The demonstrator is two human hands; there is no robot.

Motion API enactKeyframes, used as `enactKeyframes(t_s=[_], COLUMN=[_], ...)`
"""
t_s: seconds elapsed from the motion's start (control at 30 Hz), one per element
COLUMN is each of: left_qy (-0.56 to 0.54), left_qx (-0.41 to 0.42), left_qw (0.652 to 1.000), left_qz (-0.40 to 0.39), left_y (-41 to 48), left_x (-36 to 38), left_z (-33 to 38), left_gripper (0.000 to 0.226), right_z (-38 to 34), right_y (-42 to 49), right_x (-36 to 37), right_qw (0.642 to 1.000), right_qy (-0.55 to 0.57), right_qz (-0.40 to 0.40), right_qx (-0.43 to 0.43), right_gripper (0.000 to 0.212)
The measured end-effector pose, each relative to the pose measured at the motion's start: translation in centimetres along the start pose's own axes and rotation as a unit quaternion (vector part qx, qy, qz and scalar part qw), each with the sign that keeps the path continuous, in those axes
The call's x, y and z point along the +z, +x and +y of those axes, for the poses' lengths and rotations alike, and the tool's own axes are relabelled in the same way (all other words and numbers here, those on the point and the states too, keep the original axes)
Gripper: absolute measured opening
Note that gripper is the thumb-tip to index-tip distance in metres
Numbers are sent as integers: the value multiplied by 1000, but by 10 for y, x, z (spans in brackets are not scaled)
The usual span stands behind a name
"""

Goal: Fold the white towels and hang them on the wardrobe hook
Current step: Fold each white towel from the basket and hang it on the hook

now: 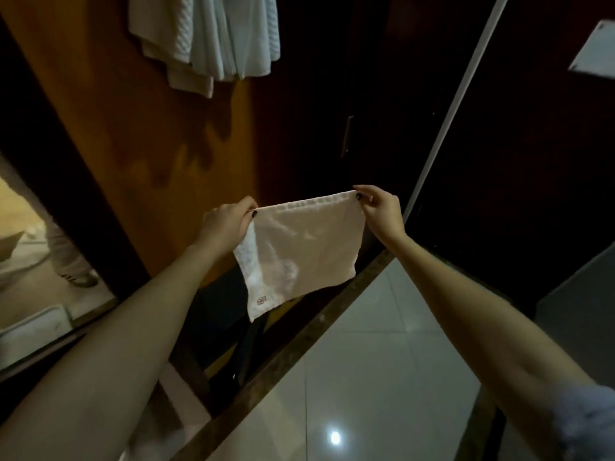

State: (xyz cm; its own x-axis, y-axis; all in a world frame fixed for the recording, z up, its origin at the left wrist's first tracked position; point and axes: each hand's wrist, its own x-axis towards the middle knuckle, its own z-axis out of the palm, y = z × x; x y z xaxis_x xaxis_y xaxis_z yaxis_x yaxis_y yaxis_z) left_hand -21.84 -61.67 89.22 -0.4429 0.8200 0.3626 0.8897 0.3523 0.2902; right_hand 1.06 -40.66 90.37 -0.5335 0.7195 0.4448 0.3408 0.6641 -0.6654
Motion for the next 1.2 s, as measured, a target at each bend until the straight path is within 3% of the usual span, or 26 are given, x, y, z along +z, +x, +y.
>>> enactKeyframes(t_s=[0.07,0.2,0.4,0.63,0.87,0.97,1.1,1.2], left_qy=[-22,-166,-359,-421,-510,-516,-486,-446], left_qx=[-16,-54,-70,-32,-57,-51,-55,-60], left_qw=[1000,984,927,904,857,848,839,850], left_qz=[7,37,83,71,55,109,238,274], left_y=[33,100,184,262,310,326,345,357], left_x=[0,-9,-18,-35,-32,-30,-22,-17], left_z=[6,14,22,39,48,55,71,82], left_gripper=[8,7,13,18,23,24,20,20], right_z=[6,16,17,-14,-20,-16,-14,-18], right_y=[28,84,180,269,331,351,373,390], right_x=[-10,-19,-6,17,36,35,34,33], right_qw=[1000,999,993,980,954,925,876,858], right_qy=[6,38,118,156,240,329,418,439], right_qz=[11,28,20,-6,-132,-144,-179,-210], right_qx=[-4,-8,-21,-124,-124,-126,-158,-164], right_gripper=[30,30,29,20,26,24,26,27])
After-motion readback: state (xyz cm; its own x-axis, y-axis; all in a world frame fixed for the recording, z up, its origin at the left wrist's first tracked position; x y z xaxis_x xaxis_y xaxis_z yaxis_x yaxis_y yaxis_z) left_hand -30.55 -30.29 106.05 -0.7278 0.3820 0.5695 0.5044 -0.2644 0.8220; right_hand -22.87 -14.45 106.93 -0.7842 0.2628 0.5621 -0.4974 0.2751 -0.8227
